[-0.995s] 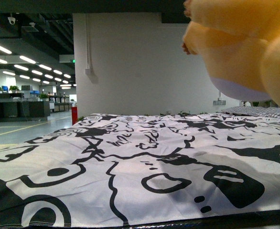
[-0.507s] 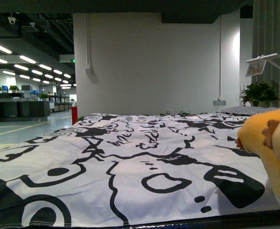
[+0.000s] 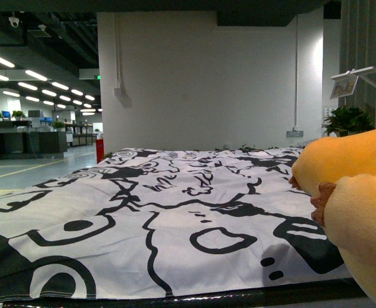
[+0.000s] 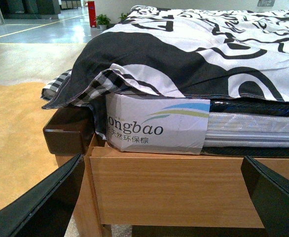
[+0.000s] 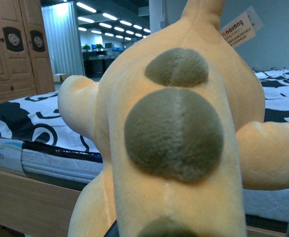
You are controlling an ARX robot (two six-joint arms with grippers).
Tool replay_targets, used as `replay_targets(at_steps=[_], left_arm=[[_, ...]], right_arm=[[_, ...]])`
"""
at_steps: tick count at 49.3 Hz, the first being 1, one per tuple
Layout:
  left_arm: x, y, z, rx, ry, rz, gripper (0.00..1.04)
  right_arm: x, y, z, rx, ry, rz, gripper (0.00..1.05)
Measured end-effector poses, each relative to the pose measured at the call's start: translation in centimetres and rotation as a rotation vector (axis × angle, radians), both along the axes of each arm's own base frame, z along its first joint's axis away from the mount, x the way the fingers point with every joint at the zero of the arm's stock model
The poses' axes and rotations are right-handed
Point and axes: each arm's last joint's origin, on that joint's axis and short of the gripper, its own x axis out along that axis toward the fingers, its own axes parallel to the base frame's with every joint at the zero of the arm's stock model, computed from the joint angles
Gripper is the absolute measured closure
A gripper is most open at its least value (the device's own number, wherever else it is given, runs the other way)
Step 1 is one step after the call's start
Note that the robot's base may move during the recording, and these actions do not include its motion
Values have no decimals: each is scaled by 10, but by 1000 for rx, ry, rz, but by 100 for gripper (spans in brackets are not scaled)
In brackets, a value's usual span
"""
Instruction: Put away toys
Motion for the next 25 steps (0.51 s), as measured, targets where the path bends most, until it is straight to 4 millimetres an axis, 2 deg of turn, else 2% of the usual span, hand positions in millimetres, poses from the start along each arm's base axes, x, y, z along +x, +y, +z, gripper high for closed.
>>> replay_targets(at_steps=[25], left_arm=[[0, 0, 0, 0, 0, 0, 6]], right_arm=[[0, 0, 0, -3, -2, -1, 97]])
